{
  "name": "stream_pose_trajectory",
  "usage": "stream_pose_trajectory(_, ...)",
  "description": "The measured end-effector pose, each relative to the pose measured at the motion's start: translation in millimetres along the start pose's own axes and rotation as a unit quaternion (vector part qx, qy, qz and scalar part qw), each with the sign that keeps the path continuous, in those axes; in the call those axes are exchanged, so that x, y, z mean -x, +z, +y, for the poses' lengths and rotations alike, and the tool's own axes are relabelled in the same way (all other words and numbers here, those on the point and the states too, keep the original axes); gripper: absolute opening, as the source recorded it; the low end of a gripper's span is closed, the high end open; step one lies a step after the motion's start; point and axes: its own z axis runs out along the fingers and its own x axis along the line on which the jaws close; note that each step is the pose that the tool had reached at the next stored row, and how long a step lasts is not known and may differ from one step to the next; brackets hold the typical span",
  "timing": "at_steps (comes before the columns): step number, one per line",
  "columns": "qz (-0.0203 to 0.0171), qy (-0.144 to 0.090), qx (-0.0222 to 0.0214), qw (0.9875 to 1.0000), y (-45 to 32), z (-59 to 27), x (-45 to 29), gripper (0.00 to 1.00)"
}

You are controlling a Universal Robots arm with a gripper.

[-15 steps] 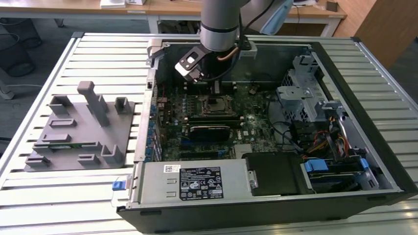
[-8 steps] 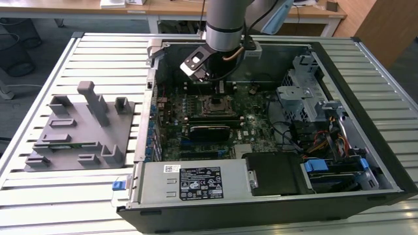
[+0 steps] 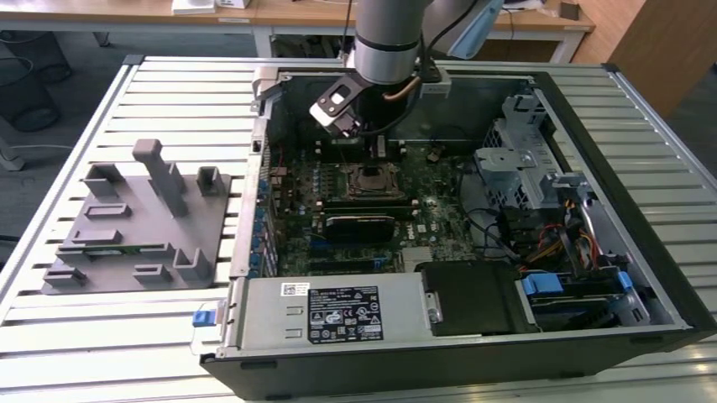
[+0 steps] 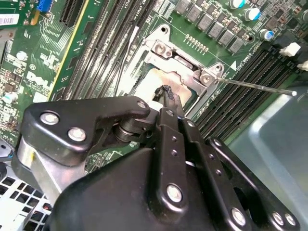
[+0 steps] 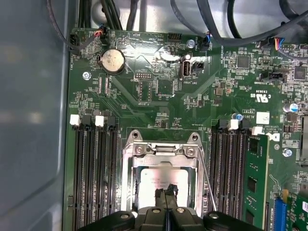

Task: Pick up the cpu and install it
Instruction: 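Install the first cpu locking lever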

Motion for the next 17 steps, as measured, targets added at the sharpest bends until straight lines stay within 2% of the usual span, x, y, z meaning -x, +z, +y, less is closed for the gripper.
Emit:
stream_pose_trajectory(8,0.0000,0.000,-0.0015,1.0000,-9.3,0.1,0.5,0.11)
stream_pose_trajectory(17,-0.0009,0.000,-0.0017,1.0000,-25.5,-0.2,1.4,0.11)
